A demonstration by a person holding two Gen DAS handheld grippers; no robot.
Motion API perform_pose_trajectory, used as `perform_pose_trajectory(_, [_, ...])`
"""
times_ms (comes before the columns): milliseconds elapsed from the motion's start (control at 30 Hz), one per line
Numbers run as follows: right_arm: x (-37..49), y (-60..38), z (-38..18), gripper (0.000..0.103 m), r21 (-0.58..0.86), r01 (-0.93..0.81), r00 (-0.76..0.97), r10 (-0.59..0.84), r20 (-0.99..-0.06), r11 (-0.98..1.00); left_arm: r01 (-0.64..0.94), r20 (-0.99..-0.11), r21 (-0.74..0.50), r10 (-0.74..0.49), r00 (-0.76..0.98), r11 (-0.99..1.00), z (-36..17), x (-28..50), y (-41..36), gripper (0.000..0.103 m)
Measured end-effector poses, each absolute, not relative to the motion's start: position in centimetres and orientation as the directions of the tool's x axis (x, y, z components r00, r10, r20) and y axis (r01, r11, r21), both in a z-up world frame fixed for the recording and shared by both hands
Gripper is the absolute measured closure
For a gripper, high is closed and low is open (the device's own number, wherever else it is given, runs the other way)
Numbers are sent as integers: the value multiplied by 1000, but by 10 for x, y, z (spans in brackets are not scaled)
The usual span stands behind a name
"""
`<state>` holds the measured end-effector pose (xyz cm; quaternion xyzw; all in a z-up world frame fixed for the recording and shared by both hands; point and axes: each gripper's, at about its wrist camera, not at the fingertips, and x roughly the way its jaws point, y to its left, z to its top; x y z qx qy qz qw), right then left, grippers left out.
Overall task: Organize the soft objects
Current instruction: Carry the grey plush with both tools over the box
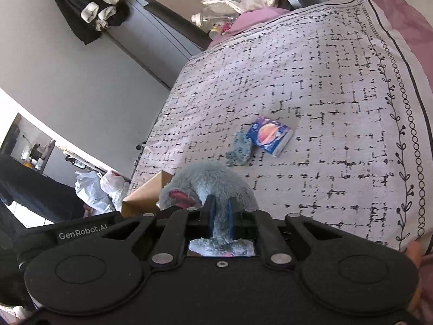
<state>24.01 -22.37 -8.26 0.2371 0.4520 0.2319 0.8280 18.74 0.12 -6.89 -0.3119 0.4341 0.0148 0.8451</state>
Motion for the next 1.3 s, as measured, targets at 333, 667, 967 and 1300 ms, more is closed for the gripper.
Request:
perform_pose_trajectory(333, [230, -196, -66, 93, 593, -206, 484, 608, -630, 779, -299, -718, -536, -240, 654, 789, -57, 170, 28, 92])
perform_pose_trajectory(667, [221, -157, -53, 93, 594, -246, 465, 631, -621, 766, -316, -701, -548, -220, 678, 774, -48, 154, 67, 92])
perform_pose_trajectory(967, [216, -124, -52, 93, 591, -269, 430, 643, -633, 761, -346, -698, -557, -199, 688, 755, -51, 142, 99, 92])
perform_pose_trajectory(1300, [211, -88, -60, 93, 566, -292, 395, 636, -663, 771, -384, -706, -566, -187, 683, 730, -61, 132, 131, 92])
